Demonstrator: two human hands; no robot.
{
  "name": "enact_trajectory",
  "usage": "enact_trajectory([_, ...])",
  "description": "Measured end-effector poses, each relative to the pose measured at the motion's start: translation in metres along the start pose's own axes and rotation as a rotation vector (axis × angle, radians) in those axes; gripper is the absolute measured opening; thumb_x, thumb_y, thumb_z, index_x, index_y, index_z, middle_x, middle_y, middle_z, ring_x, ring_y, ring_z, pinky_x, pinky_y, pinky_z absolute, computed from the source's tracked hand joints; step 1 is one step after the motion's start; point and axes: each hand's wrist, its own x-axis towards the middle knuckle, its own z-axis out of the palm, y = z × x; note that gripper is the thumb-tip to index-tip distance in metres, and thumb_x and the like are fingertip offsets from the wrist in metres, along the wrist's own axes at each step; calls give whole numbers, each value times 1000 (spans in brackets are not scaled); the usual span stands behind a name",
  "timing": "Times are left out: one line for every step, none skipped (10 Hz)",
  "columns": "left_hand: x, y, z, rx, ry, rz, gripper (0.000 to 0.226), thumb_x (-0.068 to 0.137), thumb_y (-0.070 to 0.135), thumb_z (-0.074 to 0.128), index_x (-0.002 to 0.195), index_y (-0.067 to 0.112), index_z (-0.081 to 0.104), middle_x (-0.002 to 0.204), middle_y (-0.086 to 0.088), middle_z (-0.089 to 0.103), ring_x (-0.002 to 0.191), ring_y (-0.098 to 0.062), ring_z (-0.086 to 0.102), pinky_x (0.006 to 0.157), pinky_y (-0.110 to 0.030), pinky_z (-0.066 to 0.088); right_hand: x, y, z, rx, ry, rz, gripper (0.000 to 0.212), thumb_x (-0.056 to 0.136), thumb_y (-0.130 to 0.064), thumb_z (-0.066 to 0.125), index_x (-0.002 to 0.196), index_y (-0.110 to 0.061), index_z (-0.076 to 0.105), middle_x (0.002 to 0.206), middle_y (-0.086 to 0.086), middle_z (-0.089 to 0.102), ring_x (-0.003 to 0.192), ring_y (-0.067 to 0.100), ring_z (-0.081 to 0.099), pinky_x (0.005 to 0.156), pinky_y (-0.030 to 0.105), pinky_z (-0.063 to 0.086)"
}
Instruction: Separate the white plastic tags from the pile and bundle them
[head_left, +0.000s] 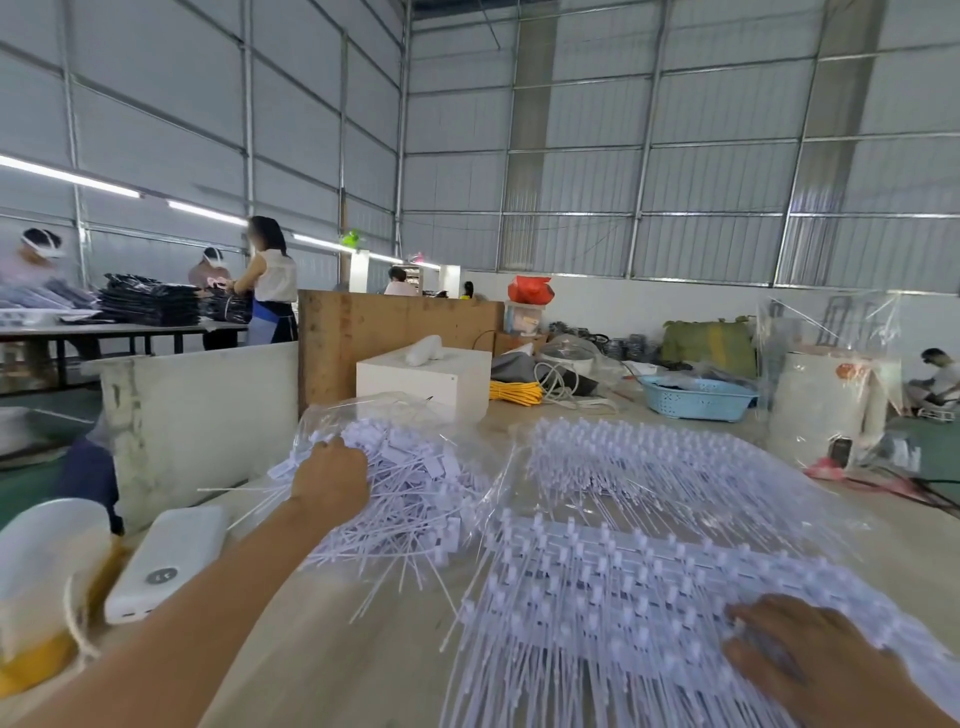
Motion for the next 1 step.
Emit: enact_trajectory([-12, 0, -10, -12, 61, -6, 33, 97, 25, 41, 123, 11, 55, 125, -11, 50, 119, -26, 48, 96, -35, 42, 1, -2, -1, -30, 50, -29, 96, 51, -82, 1, 134, -49, 37, 147, -27, 26, 139, 4, 22, 114, 34, 23])
